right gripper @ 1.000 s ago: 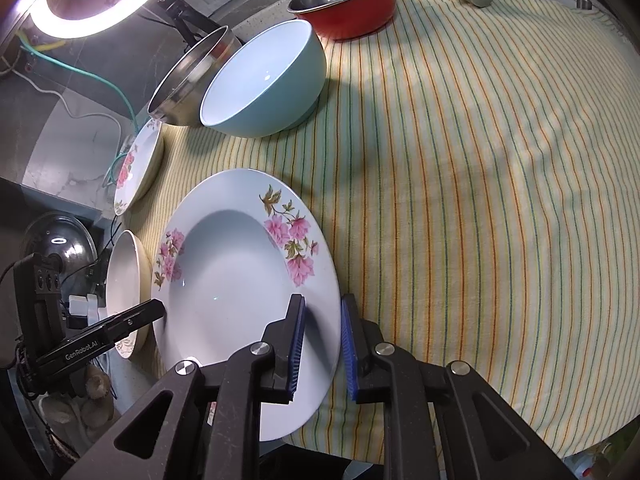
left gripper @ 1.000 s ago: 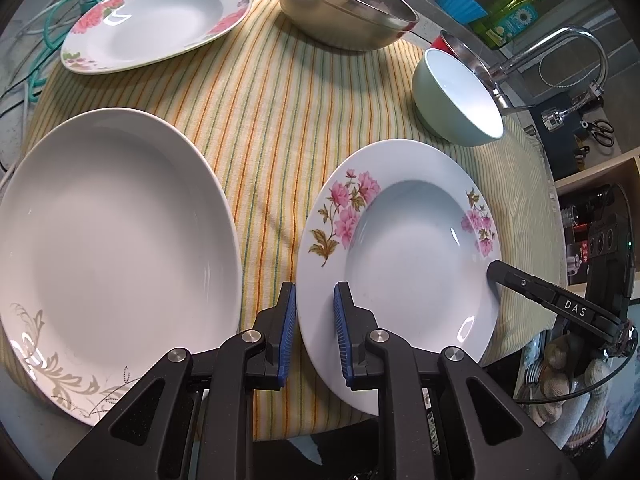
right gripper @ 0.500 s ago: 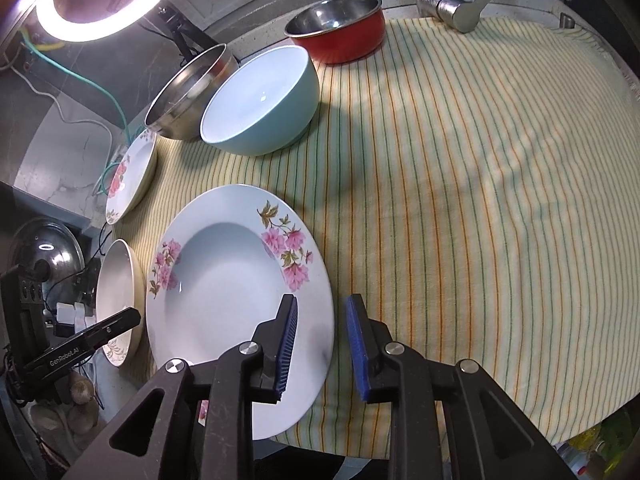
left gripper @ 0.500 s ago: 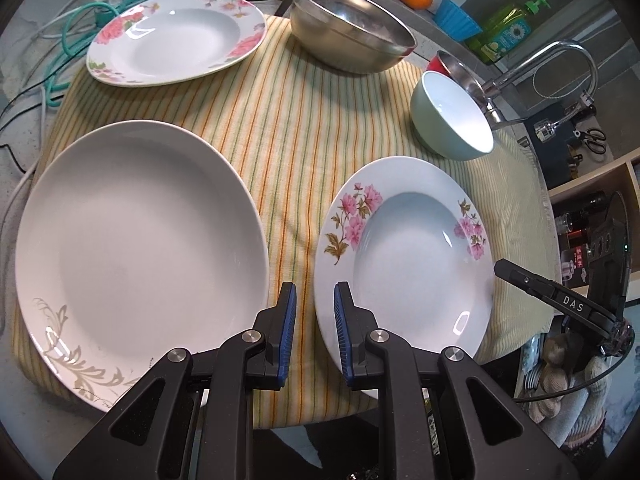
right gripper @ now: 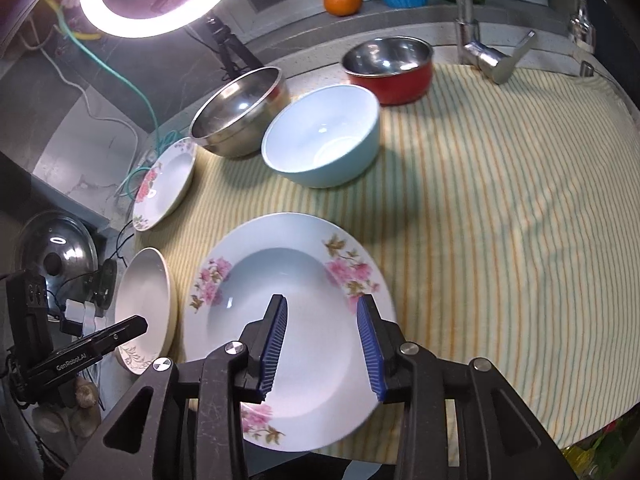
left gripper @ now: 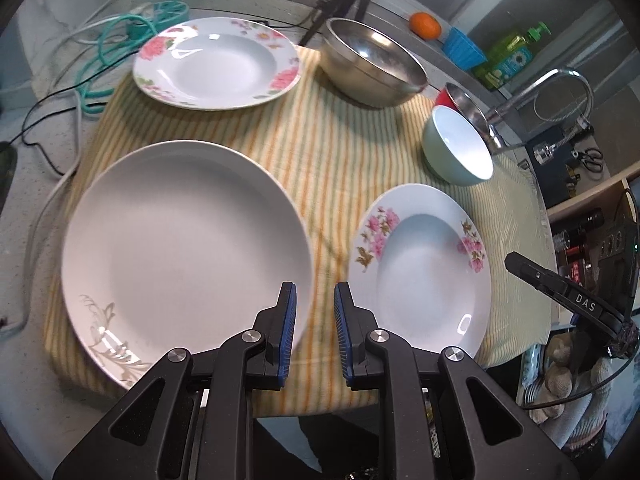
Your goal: Organize plates and bowls
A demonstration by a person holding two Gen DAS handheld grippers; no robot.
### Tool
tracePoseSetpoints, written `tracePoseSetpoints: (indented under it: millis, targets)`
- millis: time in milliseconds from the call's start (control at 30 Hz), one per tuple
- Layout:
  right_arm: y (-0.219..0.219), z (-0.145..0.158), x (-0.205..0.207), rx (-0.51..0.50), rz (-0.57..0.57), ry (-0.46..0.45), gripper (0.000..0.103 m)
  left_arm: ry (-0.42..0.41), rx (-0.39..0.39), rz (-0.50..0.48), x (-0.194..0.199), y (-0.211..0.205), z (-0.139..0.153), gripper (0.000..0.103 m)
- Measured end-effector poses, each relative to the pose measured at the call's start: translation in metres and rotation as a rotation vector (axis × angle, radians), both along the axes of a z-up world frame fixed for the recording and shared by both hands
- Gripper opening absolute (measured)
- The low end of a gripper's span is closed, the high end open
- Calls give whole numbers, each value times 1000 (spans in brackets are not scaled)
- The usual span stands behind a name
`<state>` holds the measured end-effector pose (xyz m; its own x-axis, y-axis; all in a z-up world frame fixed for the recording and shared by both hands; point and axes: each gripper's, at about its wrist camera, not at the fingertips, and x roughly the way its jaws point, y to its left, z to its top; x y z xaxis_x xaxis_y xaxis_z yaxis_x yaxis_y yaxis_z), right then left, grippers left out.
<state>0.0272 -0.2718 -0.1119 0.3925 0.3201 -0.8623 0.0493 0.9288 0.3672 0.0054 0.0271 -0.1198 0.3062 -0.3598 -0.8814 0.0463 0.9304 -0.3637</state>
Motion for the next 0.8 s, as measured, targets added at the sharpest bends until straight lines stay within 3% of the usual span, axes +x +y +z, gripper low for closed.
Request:
tracePoseSetpoints:
  millis: [800]
  targets:
    - [132, -3, 37, 48, 259, -16, 33, -12, 78, 285, -27, 119, -2, 17]
